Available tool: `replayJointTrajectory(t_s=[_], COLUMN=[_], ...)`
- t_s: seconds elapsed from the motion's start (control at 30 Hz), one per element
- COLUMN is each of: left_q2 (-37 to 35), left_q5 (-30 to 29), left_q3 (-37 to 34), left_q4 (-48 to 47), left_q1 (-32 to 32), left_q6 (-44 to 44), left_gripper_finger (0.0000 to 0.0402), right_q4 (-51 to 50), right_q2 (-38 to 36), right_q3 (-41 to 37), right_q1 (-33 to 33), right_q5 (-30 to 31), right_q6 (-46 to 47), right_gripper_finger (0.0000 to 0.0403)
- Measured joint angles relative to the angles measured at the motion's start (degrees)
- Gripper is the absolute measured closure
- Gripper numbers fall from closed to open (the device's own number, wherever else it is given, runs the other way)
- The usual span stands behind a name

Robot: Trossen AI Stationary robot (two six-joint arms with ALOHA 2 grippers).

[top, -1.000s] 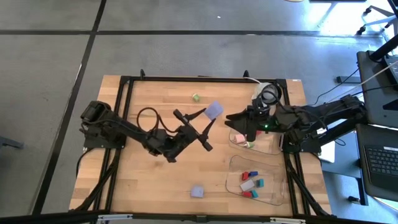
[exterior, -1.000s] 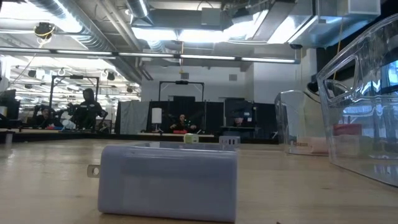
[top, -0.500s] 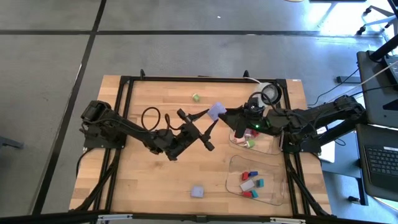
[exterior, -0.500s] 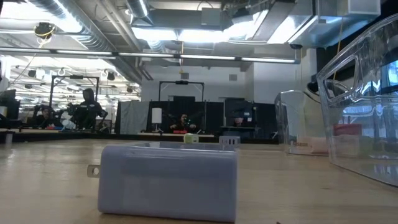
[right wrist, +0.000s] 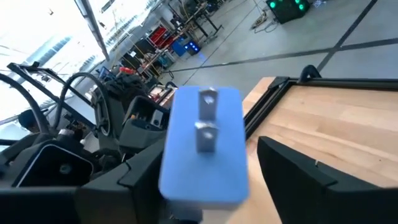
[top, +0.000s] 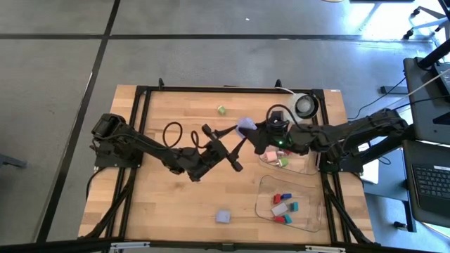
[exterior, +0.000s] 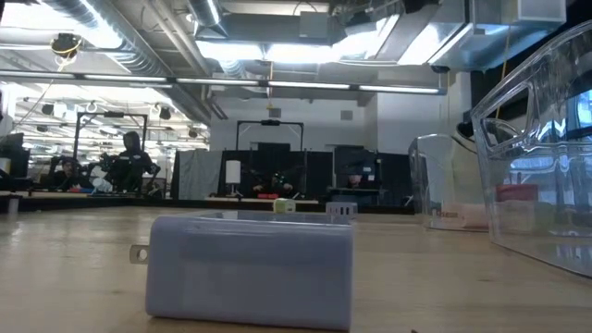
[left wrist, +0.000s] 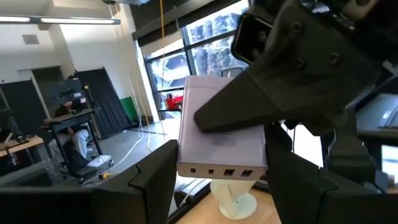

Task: Pick & Place Office items
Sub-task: Put the middle blue charger adapter into the top transparent bin

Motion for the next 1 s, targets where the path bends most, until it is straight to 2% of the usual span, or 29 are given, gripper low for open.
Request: replayJointTrajectory(t_s=[0.13, 0.3, 0.6, 1.0], left_q2=[0.0, 0.0, 0.0, 0.0], left_q5=[0.0, -0.1, 0.5, -0.2], left_q3=[0.0, 0.0, 0.0, 0.0], left_q4=[-1.7, -2.0, -1.3, -1.5], left_q1=[0.0, 0.0, -0.1, -0.1], left_q6=[0.0, 0.4, -1.1, -16.2], left_gripper_finger=[0.0191, 0.0189, 0.0161, 0.0108], right_q4=[0.0, 0.0, 0.0, -3.5], right_q2=[0.3, 0.3, 0.3, -2.8], right_q3=[0.0, 0.0, 0.0, 0.0], right_q1=[0.0, 0.0, 0.0, -0.4], right_q5=[-0.4, -0.6, -1.7, -2.1], right_q6=[0.0, 0.0, -3.1, -8.5], right_gripper_finger=[0.0203, 0.0285, 0.0287, 0.0287])
